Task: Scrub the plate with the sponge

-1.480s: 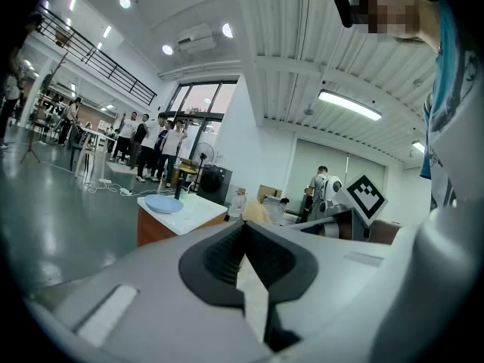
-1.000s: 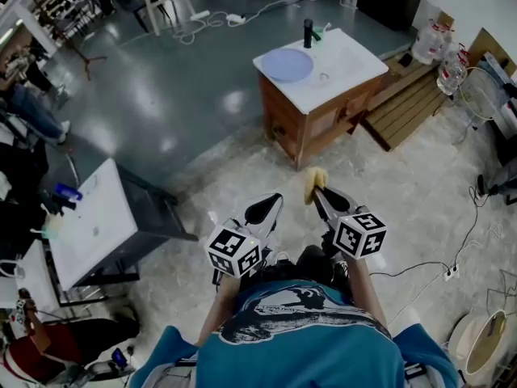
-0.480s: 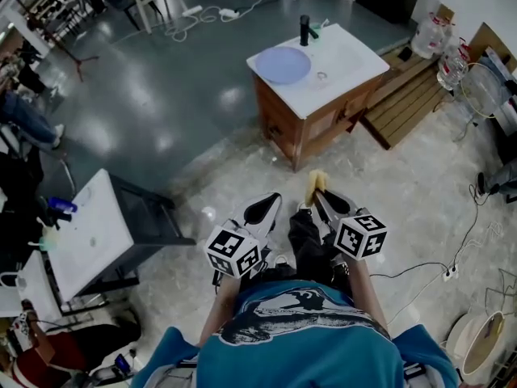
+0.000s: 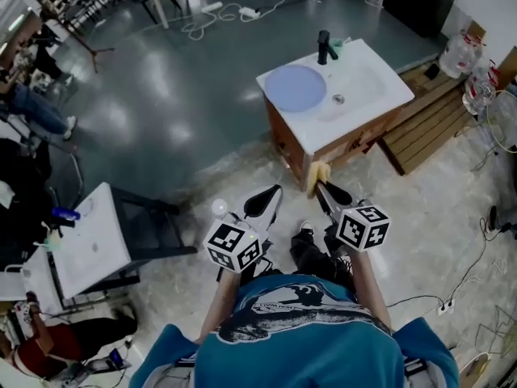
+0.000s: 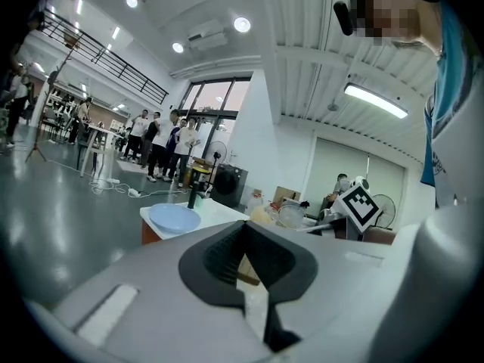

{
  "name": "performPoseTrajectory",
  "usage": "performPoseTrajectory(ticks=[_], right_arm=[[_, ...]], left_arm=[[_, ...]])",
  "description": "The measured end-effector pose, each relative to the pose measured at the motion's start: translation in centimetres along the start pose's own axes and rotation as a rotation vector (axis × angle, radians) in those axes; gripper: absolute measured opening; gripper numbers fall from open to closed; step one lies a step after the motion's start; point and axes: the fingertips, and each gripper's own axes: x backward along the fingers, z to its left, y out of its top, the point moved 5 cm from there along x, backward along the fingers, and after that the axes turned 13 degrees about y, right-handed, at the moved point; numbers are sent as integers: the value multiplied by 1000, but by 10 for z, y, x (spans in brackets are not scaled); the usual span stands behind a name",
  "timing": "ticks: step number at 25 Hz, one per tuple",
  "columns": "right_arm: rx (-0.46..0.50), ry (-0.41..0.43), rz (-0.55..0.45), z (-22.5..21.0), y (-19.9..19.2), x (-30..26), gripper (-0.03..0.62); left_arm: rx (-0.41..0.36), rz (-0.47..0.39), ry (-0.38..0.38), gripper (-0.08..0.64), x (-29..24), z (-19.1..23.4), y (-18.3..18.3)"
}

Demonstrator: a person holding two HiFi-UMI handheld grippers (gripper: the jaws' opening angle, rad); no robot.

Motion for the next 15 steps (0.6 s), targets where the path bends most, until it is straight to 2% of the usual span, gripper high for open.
performPoseTrajectory(ticks=[7,15], right_arm=[[-6,56,28,-53,43,-19,29],[-61,83,55,-83,51,-32,29]], left_arm=[[14,-1,54,14,-69,1,21],[21,52,111,14,-91,7,18]])
